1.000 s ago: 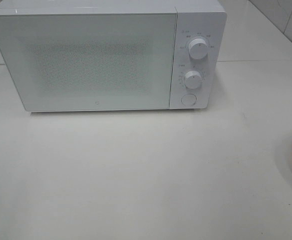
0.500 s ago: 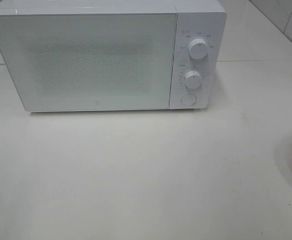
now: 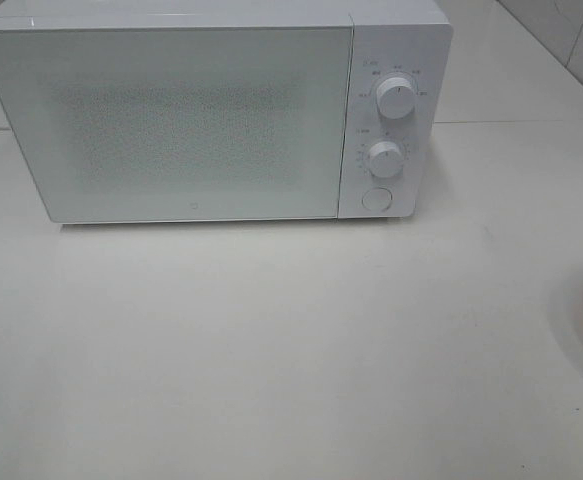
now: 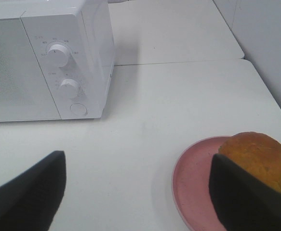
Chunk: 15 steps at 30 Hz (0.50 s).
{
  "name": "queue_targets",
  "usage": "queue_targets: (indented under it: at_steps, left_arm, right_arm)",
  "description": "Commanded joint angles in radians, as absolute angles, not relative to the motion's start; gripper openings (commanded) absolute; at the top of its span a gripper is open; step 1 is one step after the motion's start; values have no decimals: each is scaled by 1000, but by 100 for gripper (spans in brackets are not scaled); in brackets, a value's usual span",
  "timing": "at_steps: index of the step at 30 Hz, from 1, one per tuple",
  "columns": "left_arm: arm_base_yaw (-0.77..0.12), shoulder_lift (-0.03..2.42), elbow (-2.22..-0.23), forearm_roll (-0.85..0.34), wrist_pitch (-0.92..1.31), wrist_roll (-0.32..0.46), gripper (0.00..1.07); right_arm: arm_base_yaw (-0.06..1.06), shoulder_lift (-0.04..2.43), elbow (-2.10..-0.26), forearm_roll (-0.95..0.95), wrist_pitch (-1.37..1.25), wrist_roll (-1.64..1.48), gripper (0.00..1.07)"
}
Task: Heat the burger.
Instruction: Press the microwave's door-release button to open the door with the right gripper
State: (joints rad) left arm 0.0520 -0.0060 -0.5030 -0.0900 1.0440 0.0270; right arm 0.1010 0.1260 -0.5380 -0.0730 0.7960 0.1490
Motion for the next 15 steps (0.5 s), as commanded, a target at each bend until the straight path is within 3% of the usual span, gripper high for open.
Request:
queue_targets:
  at_steps: [1, 15]
  left_arm:
    - [52, -29, -500, -93, 1034, 21, 98]
    - [52, -29, -500, -93, 1034, 21, 98]
  right_arm:
    - [97, 158, -509, -72, 723, 154, 76]
    - [107, 301, -407, -72, 441, 154, 76]
